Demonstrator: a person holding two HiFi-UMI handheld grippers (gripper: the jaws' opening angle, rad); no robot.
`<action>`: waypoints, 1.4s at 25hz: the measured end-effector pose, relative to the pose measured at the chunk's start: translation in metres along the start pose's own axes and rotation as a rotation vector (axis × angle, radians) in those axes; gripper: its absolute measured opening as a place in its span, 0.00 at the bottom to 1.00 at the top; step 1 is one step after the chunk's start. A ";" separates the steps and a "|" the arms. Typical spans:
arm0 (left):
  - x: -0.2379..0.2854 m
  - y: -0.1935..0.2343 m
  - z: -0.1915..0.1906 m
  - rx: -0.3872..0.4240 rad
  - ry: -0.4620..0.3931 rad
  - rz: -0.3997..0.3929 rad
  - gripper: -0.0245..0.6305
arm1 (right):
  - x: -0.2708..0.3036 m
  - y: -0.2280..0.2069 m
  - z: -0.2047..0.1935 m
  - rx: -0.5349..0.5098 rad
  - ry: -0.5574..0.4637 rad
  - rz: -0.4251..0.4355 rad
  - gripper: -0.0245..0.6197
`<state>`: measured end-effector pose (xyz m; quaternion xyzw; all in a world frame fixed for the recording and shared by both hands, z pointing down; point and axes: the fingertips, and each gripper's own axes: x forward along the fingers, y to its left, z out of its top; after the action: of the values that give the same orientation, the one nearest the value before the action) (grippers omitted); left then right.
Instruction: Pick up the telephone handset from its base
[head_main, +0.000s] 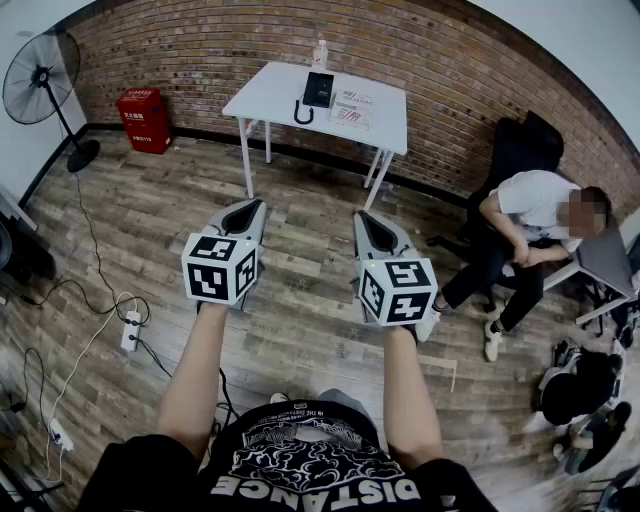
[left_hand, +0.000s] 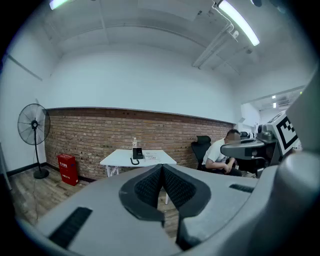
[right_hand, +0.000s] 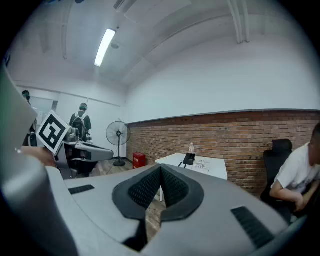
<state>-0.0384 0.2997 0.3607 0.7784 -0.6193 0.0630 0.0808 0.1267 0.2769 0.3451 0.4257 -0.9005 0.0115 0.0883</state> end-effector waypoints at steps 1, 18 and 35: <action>0.001 0.003 -0.001 -0.001 0.003 -0.002 0.05 | 0.003 0.000 0.001 0.008 -0.001 -0.001 0.04; 0.062 0.049 -0.004 -0.005 0.036 0.008 0.05 | 0.079 -0.016 -0.007 0.011 0.008 0.021 0.04; 0.270 0.093 0.033 0.000 0.084 0.015 0.05 | 0.254 -0.144 -0.007 0.038 0.053 0.087 0.04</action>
<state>-0.0679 0.0152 0.3863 0.7704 -0.6213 0.0961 0.1063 0.0804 -0.0084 0.3867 0.3871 -0.9152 0.0438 0.1034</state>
